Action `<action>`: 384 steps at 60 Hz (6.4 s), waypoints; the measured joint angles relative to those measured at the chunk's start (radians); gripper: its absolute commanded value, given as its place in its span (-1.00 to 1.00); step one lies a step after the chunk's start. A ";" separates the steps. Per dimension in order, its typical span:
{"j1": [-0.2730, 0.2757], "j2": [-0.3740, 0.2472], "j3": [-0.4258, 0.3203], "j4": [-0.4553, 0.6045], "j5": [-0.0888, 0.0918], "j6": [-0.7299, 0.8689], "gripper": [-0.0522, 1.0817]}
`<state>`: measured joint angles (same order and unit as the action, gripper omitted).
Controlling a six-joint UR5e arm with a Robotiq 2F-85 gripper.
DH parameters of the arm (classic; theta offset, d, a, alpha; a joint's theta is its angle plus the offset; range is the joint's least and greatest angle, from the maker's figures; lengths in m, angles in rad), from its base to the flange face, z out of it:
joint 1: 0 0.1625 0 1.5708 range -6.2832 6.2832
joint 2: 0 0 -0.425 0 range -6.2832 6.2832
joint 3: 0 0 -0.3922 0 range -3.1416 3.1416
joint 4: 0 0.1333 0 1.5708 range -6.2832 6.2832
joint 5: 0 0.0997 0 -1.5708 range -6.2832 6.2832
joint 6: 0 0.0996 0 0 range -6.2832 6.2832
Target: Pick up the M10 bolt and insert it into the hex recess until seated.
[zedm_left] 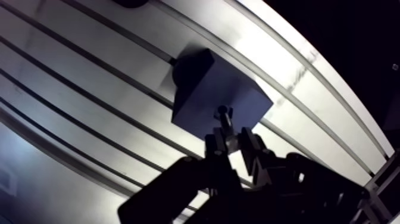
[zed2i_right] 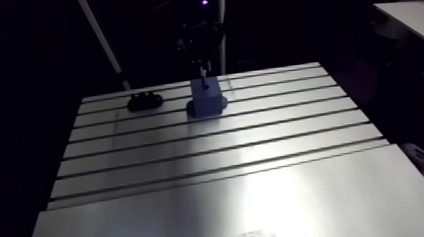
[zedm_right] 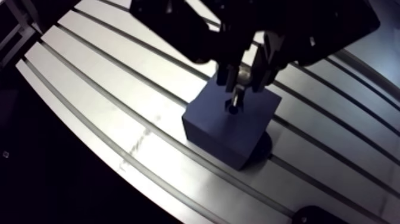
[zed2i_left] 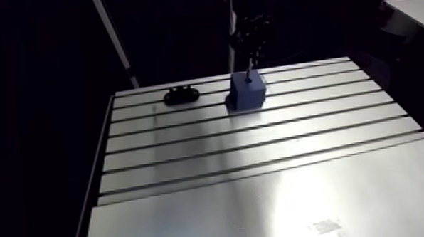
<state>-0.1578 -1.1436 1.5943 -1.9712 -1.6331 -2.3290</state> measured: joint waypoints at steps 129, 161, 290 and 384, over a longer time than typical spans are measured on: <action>-0.005 0.026 -0.001 -0.004 0.000 -0.007 0.56; -0.006 0.026 -0.001 -0.004 0.002 -0.009 0.56; 0.001 0.038 0.012 -0.006 0.003 -0.008 -0.88; 0.002 -0.015 -0.022 0.053 0.028 0.265 0.55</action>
<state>-0.1559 -1.1589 1.5726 -1.9186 -1.6053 -2.0644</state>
